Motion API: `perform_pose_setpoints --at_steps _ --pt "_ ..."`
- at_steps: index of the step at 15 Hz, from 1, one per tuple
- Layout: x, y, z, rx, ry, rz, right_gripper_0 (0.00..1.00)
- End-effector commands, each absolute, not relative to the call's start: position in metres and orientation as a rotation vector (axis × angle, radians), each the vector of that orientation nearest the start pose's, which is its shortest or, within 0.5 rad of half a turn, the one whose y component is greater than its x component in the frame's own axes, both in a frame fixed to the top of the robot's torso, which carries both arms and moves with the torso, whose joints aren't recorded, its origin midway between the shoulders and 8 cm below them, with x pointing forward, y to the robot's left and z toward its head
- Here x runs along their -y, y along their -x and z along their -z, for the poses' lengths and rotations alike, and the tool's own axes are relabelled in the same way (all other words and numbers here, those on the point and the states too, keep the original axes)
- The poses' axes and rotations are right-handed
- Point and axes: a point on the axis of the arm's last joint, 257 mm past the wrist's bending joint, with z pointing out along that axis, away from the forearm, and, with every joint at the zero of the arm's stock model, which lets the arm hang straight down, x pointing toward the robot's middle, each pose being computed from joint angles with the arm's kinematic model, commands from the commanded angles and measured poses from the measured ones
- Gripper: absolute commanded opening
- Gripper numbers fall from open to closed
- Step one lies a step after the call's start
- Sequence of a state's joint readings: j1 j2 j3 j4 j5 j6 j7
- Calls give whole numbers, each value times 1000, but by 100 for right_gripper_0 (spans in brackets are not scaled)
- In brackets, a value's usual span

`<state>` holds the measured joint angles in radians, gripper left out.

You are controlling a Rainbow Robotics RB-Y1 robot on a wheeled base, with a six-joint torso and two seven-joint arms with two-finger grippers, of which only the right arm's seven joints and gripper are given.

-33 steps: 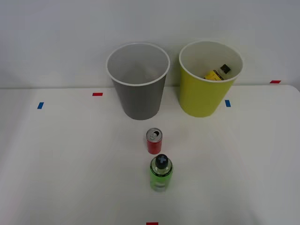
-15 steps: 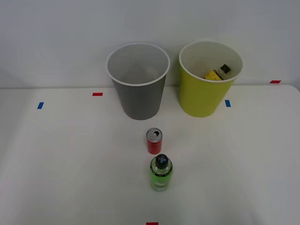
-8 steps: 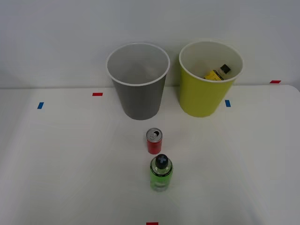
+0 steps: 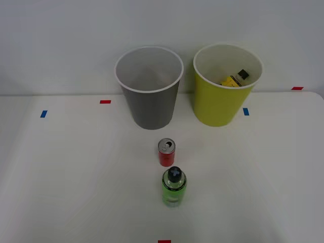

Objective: Put cans in the gray bin, plastic bottles in the light green bin

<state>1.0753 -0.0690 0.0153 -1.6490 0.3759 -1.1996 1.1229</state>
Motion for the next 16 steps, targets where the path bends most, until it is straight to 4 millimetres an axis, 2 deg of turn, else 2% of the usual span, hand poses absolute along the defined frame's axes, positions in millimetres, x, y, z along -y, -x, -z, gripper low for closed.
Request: perform_pose_setpoints --at_steps 1,16 --pt "235 -147 269 -1412 81 -156 100" --pt "235 -147 269 -1412 81 -156 100"
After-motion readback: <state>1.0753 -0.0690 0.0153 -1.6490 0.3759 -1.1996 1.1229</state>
